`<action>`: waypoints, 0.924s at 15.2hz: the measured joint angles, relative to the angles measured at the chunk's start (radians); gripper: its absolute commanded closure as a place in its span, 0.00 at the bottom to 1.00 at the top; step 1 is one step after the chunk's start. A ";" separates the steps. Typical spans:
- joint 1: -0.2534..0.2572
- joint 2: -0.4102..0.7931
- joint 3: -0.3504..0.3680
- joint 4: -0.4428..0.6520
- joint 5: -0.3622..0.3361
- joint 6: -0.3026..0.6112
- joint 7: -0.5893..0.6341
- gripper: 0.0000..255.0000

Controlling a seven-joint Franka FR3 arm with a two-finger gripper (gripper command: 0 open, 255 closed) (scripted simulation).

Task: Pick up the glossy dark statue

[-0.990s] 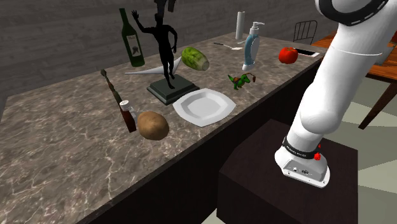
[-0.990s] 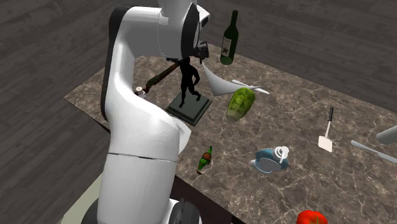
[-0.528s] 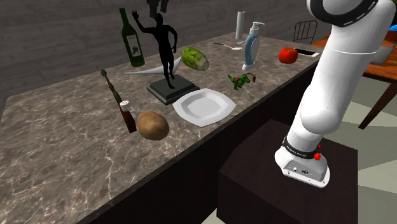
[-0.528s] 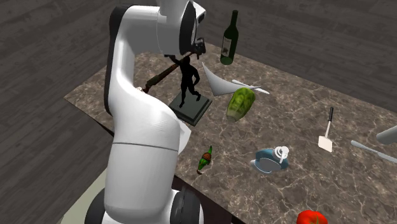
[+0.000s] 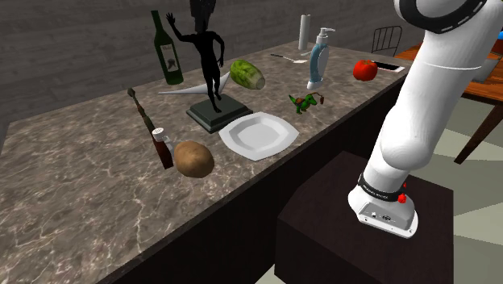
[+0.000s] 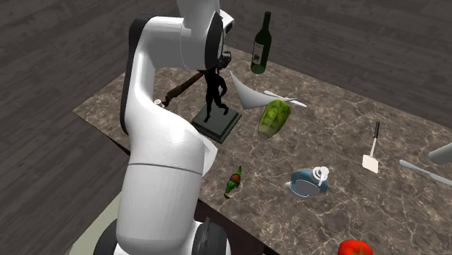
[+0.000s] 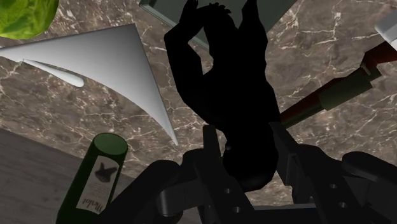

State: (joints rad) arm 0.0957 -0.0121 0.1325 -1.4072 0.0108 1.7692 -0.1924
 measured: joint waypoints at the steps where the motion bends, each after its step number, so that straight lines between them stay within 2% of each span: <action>1: 0.000 0.000 0.000 0.000 0.000 0.000 0.000 1.00; 7: 0.000 0.005 0.000 0.012 0.000 -0.008 -0.001 1.00; 14: 0.005 0.063 0.004 0.178 -0.011 -0.119 0.006 1.00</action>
State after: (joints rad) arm 0.1002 0.0508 0.1363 -1.2290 0.0000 1.6506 -0.1863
